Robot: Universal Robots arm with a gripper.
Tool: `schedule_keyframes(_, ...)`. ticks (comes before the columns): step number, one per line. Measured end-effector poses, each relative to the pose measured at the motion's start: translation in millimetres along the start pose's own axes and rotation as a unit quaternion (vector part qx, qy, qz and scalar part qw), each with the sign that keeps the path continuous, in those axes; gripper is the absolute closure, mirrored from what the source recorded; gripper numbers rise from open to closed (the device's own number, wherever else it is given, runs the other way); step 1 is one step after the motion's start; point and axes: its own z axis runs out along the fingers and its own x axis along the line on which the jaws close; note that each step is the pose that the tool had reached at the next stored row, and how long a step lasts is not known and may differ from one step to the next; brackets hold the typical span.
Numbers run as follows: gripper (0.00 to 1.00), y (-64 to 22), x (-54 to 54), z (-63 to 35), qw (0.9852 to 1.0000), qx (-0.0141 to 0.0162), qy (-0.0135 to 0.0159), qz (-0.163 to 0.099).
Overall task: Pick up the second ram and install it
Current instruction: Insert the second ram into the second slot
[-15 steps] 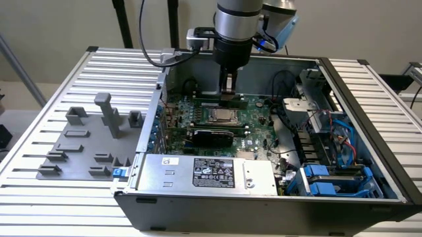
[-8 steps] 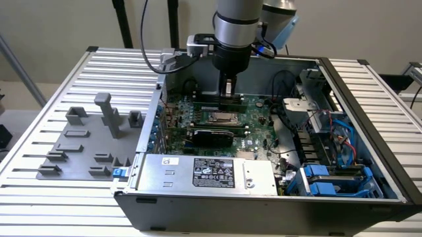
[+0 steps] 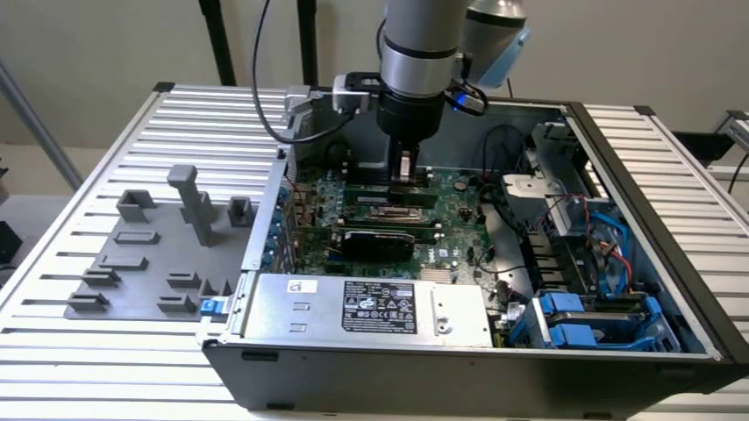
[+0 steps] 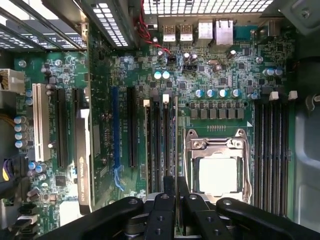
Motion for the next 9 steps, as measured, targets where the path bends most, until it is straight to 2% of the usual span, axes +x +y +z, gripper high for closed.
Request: schedule_keyframes(9, 0.87, -2.9, -0.2, 16.3, 1.0000, 0.0000, 0.0000, 0.000)
